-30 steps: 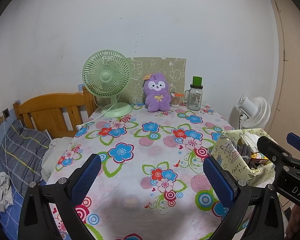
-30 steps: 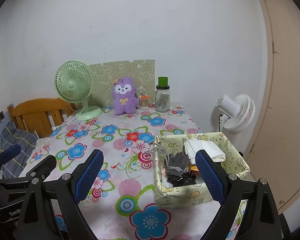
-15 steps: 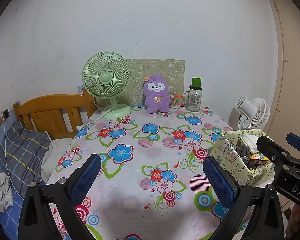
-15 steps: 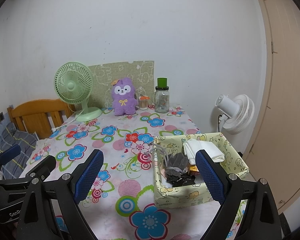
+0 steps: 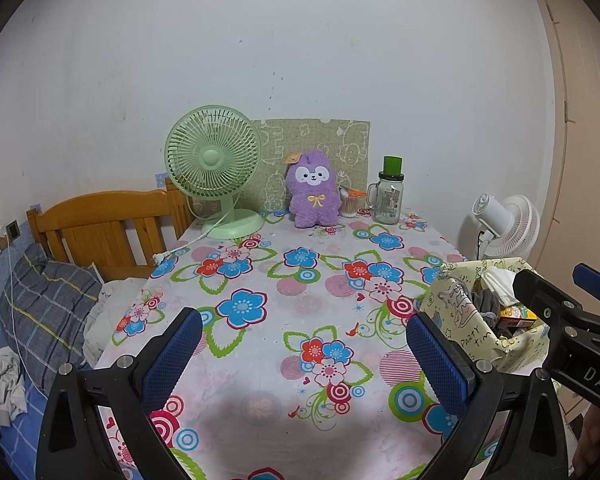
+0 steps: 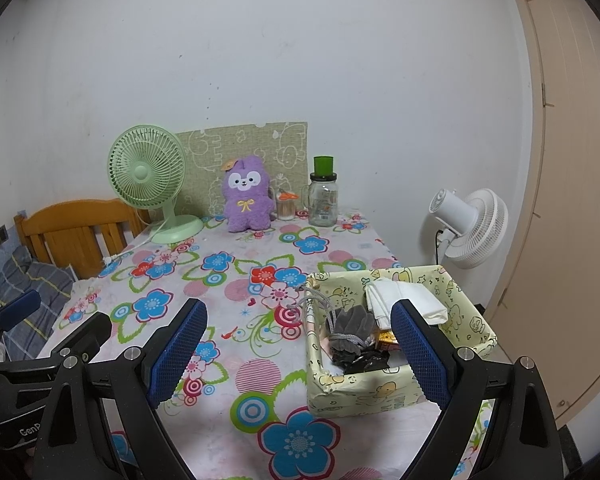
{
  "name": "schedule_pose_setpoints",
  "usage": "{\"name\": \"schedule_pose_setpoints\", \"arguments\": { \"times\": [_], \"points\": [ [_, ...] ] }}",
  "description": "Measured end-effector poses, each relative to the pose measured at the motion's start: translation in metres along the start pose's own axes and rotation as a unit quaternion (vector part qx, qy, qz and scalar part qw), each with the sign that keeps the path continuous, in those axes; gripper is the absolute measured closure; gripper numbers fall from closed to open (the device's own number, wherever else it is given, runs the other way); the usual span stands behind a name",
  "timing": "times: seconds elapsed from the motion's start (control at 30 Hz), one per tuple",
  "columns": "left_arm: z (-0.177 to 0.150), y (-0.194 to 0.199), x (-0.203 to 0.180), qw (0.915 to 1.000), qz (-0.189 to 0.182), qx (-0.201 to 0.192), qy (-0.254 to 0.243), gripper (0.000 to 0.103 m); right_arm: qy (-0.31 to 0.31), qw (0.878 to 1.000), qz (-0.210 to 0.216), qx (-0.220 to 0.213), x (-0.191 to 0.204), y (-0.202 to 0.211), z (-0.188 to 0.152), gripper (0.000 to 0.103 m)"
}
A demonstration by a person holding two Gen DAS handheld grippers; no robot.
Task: Organize soft objects
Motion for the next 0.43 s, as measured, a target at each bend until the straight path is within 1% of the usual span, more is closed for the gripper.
{"name": "schedule_pose_setpoints", "arguments": {
  "times": [0.43],
  "points": [
    [0.0007,0.0014,-0.0009,1.0000,0.000,-0.001,0.000,0.000,0.000,1.000,0.000,0.000,-0.0007,0.0006,0.0002,0.008]
  ]
}}
Point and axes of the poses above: each gripper's, at about its wrist camera, not at the fingertips, and y roughly against the way its jaws point, x to its left, z to its top, the point moved 8 cm from there along -y, roughly the way its jaws point, and after that the axes turned 4 degrees about -x, right-handed, at the moved point
